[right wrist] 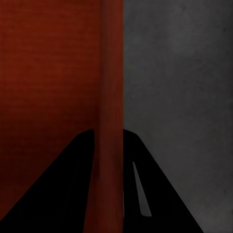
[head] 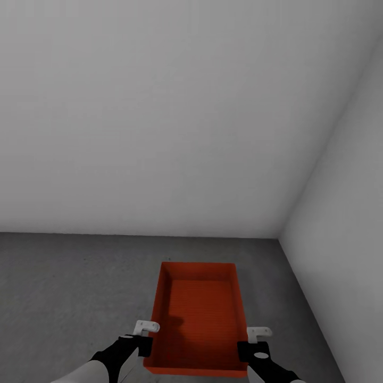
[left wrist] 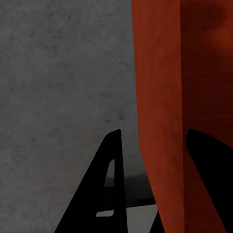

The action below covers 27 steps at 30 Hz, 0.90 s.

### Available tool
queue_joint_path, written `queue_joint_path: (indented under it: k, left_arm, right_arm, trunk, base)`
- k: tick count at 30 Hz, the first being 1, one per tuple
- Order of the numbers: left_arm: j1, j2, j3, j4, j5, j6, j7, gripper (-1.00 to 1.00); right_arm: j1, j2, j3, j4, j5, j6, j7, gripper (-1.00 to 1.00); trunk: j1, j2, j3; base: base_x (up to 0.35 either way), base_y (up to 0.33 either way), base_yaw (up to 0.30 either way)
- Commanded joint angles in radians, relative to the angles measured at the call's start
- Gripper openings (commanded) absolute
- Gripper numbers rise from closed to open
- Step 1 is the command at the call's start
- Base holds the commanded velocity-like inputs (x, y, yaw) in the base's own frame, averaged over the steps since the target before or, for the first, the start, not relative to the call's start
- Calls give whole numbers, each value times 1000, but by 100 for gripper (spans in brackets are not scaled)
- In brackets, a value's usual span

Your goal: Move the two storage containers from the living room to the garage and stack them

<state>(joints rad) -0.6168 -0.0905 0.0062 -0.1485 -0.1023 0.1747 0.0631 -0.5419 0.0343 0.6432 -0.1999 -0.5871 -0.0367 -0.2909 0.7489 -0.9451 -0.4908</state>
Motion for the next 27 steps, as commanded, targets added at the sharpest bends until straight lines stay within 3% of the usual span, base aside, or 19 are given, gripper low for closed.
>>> queue_joint_path:
  k: [1,27]
  left_arm:
    - [0,0,0,-2,-17,6,4,-100]
    - [0,0,0,-3,-16,6,4,-100]
  right_arm:
    - [-1,-1,-5,1,-4,-6,-5,-100]
    - [-1,-1,-5,1,-4,-6,-5,-100]
  trunk:
    - [4,-8,-4]
    - [104,-190,-86]
  base:
    - [0,0,0]
    - [0,0,0]
